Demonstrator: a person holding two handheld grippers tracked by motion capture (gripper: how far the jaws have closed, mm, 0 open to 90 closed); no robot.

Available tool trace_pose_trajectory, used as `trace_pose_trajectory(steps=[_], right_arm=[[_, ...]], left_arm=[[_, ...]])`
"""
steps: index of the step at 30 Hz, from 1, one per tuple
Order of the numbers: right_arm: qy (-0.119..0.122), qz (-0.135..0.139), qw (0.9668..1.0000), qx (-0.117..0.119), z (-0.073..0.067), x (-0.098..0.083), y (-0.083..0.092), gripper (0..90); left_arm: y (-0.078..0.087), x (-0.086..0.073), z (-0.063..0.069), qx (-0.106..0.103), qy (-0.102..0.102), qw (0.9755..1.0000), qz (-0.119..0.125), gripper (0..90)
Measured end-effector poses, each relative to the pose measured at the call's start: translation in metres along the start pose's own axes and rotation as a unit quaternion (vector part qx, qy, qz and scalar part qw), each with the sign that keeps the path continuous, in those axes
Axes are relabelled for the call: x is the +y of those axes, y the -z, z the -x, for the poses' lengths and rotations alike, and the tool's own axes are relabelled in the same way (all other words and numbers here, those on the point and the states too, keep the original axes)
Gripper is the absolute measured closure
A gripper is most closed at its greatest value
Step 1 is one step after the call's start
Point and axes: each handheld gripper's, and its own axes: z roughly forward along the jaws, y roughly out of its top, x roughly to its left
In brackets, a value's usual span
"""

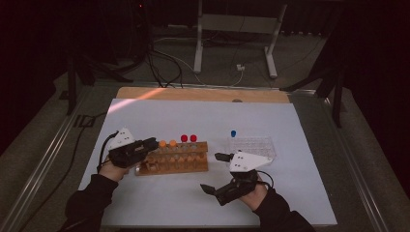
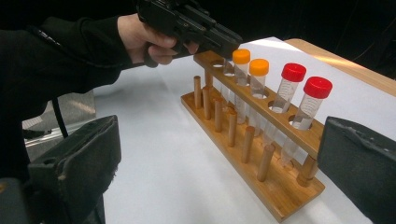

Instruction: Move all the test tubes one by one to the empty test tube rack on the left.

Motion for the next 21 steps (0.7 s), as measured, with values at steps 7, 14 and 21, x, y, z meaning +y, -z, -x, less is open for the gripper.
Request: trace_pose_trajectory(steps=[7, 14, 21], right_arm=[[0.000, 0.000, 1.0000, 0.000, 0.000, 0.001, 0.000, 0.0], [0.001, 0.005, 1.0000, -0.002, 0.002, 0.002, 0.003, 0.0], [0.022, 0.029, 0.9988, -0.033, 0.013, 0.008, 0.016, 0.0]], left_arm=[[-0.001, -0.001, -0.001, -0.002, 0.003, 1.0000, -0.008, 75.5], [0.013, 0.009, -0.003, -0.033, 0.016, 0.9992, 0.014, 37.9], [0.028, 0.021, 0.003, -0.058, 0.014, 0.9975, 0.039, 8.4]])
